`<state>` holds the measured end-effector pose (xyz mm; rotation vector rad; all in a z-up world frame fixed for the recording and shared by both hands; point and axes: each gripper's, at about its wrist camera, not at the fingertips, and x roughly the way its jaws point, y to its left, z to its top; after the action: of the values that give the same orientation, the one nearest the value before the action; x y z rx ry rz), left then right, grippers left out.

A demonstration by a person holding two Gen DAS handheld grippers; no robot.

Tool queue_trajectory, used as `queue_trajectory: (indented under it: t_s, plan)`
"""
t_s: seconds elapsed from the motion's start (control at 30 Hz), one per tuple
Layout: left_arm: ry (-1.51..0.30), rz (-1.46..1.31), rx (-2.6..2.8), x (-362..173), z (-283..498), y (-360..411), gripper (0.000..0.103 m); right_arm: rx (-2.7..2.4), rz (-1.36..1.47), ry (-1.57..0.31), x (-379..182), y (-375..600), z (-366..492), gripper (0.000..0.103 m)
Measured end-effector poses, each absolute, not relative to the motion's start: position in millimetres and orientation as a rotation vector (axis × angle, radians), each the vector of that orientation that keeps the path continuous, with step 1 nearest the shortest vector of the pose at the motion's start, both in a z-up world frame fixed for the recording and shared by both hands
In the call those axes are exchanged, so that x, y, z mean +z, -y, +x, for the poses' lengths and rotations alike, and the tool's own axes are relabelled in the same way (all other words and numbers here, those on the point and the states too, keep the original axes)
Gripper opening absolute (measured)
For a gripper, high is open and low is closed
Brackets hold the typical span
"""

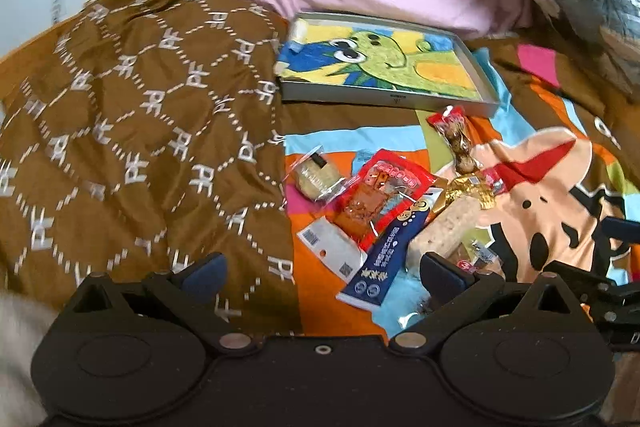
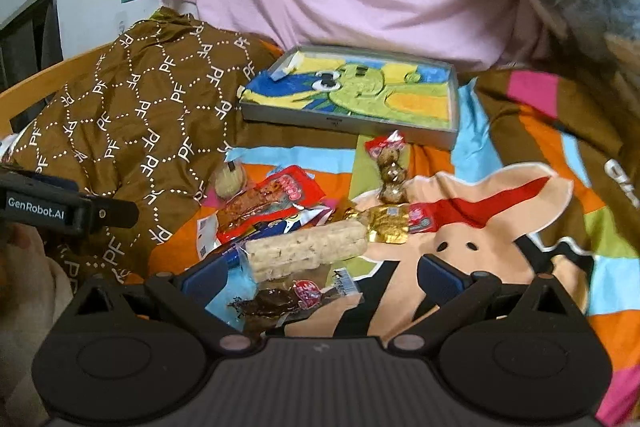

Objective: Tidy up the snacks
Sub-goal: 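Move the left tool to the red spicy-strip pack while the right tool approaches the rice-cake bar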

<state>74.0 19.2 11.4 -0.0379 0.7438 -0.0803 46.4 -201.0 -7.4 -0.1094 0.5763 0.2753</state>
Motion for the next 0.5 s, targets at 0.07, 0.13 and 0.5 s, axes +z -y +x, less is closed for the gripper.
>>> queue_trajectory:
  t_s: [0.07, 0.13, 0.5]
  plan:
    - [-0.761, 0.006, -0.100, 13.5, 88.3, -18.4, 0.102, 0.295, -0.080, -0.610, -9.7, 204.8, 59.1, 0.103]
    - [-0.772, 0.042, -0.109, 14.6, 102.2, -17.8, 0.102, 0.310, -0.059, -0.635, -12.6, 207.4, 69.9, 0.103]
    - [-0.906, 0.163, -0.245, -13.2, 182.4, -5.5, 0.102, 0.400, -0.113, -0.707, -34.1, 197.4, 115.4, 0.103]
